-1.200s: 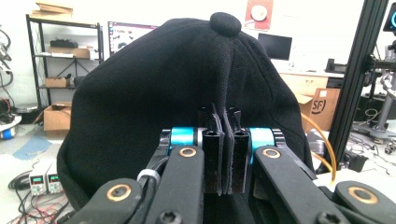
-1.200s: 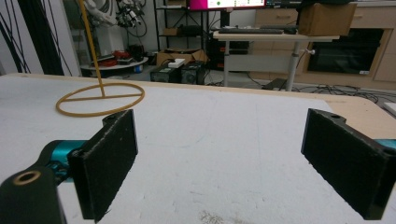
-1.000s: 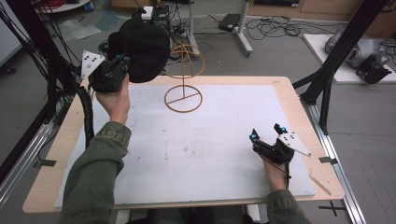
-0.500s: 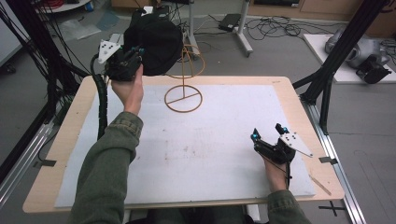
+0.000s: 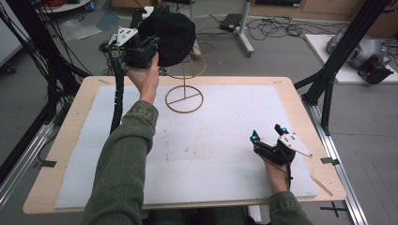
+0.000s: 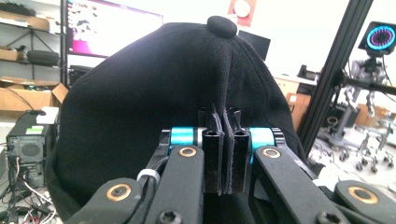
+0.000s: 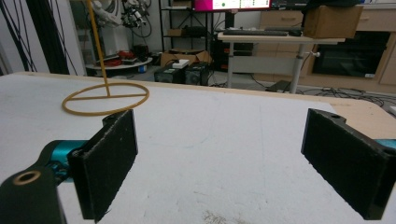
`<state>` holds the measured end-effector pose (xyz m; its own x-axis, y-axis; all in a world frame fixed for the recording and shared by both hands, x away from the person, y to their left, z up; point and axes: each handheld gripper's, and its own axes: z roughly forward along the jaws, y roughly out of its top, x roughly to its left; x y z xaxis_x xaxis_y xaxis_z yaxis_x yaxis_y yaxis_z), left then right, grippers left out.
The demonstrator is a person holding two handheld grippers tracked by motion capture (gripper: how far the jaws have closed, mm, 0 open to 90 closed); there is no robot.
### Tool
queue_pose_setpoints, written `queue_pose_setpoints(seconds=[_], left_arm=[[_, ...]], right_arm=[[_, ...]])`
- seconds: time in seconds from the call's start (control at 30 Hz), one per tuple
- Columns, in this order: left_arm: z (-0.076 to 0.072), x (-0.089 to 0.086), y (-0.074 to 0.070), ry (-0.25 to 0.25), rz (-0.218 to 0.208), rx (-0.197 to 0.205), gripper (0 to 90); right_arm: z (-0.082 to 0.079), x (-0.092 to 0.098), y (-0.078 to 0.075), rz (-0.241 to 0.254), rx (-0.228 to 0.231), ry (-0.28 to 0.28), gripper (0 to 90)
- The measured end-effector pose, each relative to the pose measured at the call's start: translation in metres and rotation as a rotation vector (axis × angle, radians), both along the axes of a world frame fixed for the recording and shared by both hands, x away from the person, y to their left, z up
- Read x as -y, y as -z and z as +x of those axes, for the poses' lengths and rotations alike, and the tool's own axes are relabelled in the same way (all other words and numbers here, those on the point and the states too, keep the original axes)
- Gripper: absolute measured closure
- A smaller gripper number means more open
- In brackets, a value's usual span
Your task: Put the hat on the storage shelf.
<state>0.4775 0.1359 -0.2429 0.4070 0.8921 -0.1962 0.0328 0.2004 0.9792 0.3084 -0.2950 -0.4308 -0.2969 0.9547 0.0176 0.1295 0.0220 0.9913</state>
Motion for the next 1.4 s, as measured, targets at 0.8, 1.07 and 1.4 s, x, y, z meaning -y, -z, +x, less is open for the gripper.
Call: queue_pose_setpoints(seconds=[0.8, 1.07, 1.4], left_arm=[[0.015, 0.026, 0.001, 0.060, 0.094, -0.095, 87.6], [0.016, 0.031, 0.006, 0.062, 0.129, -0.126, 87.6], [0.015, 0.044, 0.014, 0.072, 0.215, -0.126, 87.5]], right_arm=[[0.001, -0.002, 0.000, 0.006, -0.001, -0.023, 9.9], [0.000, -0.003, 0.000, 0.009, -0.002, -0.027, 9.9], [0.001, -0.003, 0.000, 0.007, -0.003, -0.028, 9.9]])
